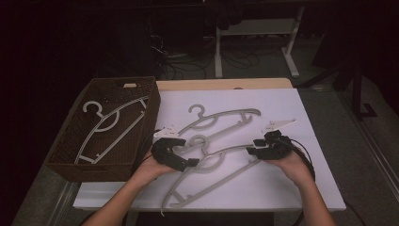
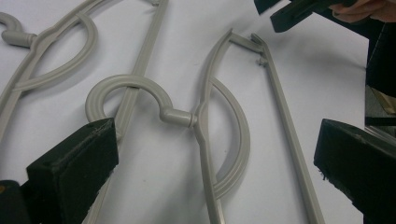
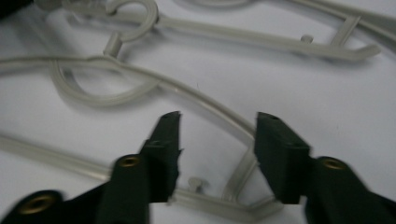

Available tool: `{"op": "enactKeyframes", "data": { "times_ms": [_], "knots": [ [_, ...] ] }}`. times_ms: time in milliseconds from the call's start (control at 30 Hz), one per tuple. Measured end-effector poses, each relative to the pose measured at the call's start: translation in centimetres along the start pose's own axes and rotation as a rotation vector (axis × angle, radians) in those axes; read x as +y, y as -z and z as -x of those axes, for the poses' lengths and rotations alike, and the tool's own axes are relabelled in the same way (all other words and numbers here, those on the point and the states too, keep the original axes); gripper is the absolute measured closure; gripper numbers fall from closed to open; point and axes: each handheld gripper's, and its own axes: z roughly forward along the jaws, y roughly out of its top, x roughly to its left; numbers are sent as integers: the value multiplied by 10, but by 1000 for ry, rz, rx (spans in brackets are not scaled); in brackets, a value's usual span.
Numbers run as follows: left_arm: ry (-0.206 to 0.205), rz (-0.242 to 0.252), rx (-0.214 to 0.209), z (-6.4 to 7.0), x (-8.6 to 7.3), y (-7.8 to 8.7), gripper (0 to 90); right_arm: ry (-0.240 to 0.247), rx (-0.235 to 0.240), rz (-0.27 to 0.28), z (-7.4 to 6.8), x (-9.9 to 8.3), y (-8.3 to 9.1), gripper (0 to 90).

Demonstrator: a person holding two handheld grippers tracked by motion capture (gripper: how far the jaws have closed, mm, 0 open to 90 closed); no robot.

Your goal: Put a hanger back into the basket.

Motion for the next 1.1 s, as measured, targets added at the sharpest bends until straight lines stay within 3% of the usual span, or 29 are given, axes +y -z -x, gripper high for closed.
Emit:
{"op": "enactKeyframes", "data": {
  "times_ms": [167, 267, 933, 1100],
  "knots": [
    [3, -8, 3, -2, -2, 0, 0, -7, 2, -34, 3, -10, 1, 803],
    [1, -11, 2, -2, -2, 0, 0, -1, -2, -48, 5, -14, 4, 888],
    [-3, -56, -4, -2, -7, -7, 0, -10, -48, -138, 17, -31, -9, 891],
    [-18, -113, -1, -1, -13, -10, 2, -11, -55, -148, 16, -31, -11, 892]
  ]
}}
